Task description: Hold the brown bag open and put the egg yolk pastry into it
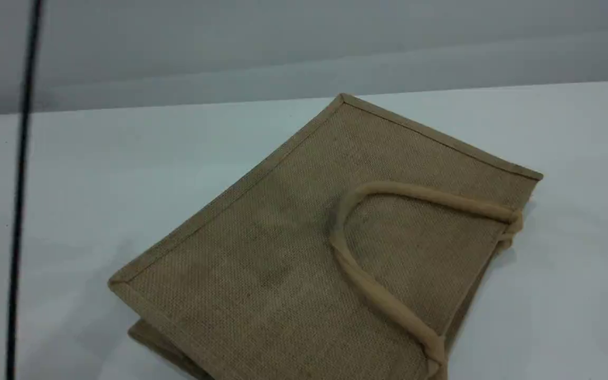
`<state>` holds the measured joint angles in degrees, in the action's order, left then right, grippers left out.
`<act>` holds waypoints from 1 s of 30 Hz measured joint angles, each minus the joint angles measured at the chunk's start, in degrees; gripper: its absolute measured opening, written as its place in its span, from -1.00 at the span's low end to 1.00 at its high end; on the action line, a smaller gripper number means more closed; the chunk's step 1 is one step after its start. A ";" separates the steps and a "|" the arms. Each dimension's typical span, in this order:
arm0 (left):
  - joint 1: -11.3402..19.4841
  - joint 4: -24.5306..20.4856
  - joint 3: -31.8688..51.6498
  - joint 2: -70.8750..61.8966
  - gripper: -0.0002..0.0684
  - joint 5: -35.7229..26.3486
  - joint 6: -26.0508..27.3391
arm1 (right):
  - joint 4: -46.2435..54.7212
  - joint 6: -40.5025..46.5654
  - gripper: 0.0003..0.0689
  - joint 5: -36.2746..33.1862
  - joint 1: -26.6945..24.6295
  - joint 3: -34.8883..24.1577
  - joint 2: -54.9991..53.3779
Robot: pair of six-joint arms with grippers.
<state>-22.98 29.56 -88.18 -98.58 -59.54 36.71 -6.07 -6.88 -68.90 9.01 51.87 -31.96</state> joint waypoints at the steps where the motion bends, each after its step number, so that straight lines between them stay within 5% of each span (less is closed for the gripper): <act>1: -0.05 -0.14 0.00 1.32 0.20 -0.79 -0.57 | 0.00 0.00 0.12 0.37 0.00 0.00 2.36; 6: -0.37 -0.49 0.07 5.77 0.20 -4.66 -1.51 | 0.41 0.00 0.12 1.52 0.00 -2.65 12.01; 17: -3.03 -3.13 0.07 9.90 0.20 -7.09 -5.56 | 0.28 2.57 0.12 7.52 0.00 -22.19 25.45; 30: -2.97 -6.01 0.07 10.77 0.13 -10.39 -9.06 | 1.55 5.18 0.12 7.94 0.00 -22.90 26.26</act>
<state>-25.96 23.54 -88.11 -87.81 -69.93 27.65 -4.52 -1.70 -60.96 9.01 28.98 -5.70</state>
